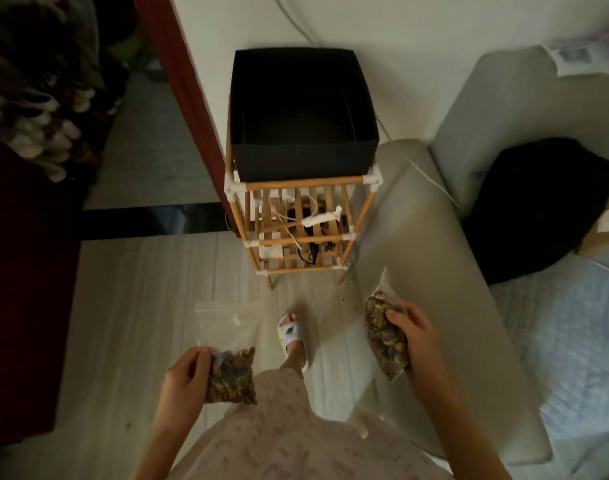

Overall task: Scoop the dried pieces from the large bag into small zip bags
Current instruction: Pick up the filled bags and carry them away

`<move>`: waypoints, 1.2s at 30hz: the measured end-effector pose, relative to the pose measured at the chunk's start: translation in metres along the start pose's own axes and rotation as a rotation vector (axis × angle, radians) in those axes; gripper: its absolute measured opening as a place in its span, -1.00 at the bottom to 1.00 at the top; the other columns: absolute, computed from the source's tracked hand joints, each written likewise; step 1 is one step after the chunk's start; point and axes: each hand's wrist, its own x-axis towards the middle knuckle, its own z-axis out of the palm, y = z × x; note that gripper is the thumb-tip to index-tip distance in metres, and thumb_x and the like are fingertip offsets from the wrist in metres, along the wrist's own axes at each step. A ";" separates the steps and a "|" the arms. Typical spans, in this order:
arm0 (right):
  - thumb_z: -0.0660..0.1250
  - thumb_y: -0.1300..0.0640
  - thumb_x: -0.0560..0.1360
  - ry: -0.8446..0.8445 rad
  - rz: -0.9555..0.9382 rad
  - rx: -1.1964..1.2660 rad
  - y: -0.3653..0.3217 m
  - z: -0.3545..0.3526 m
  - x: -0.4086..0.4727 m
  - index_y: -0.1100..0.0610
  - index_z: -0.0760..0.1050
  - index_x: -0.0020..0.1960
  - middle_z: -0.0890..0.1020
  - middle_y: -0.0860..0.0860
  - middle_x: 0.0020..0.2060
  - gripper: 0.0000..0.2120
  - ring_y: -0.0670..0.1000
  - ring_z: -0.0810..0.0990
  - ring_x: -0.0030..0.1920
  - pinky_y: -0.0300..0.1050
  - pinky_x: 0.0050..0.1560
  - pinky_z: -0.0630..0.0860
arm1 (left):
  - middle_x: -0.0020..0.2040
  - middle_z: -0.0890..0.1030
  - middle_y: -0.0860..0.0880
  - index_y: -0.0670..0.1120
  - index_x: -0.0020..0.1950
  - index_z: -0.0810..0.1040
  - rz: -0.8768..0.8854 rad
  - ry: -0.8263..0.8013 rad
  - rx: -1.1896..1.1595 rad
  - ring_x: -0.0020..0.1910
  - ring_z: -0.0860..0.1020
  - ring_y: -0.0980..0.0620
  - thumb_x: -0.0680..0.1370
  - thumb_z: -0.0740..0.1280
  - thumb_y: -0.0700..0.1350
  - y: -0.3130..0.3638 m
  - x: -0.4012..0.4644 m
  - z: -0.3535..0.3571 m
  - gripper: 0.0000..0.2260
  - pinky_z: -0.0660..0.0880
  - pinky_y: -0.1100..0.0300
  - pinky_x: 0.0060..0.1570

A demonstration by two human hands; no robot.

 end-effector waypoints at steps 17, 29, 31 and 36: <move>0.26 0.21 0.47 -0.319 -0.197 0.168 -0.229 0.137 0.176 0.11 0.52 0.08 0.62 0.11 -0.03 -0.80 0.05 0.62 -0.04 -0.10 -0.16 0.57 | -0.29 0.57 0.05 -0.01 -0.14 0.55 0.332 -0.079 -0.179 -0.31 0.54 0.23 0.59 0.18 -0.08 0.243 0.252 0.014 -0.82 0.50 0.30 -0.34; 0.48 0.08 0.40 -0.203 -0.398 -0.808 -0.195 0.229 0.307 0.10 0.42 0.08 0.34 0.11 0.15 -0.66 -0.01 0.45 -0.03 -0.39 -0.07 0.38 | -0.02 0.57 -0.14 -0.14 0.04 0.51 0.116 -0.221 0.345 -0.05 0.52 -0.10 0.62 0.10 -0.11 0.247 0.359 0.100 -0.79 0.39 0.12 -0.12; 0.50 0.04 0.37 -0.212 -0.370 -0.894 -0.185 0.232 0.314 0.05 0.39 0.04 0.32 0.10 0.18 -0.64 0.09 0.45 0.10 -0.22 0.14 0.37 | -0.05 0.56 -0.12 -0.10 -0.03 0.48 0.066 -0.242 0.363 -0.09 0.50 -0.05 0.62 0.12 -0.11 0.244 0.365 0.107 -0.83 0.37 0.16 -0.15; 0.48 0.00 0.39 -0.252 -0.309 -0.916 -0.178 0.229 0.323 0.05 0.41 0.08 0.30 0.09 0.20 -0.64 0.11 0.42 0.18 -0.17 0.21 0.34 | -0.13 0.52 -0.02 -0.08 -0.01 0.50 -0.065 -0.273 0.329 -0.13 0.47 0.05 0.61 0.16 -0.11 0.240 0.371 0.112 -0.86 0.32 0.27 -0.31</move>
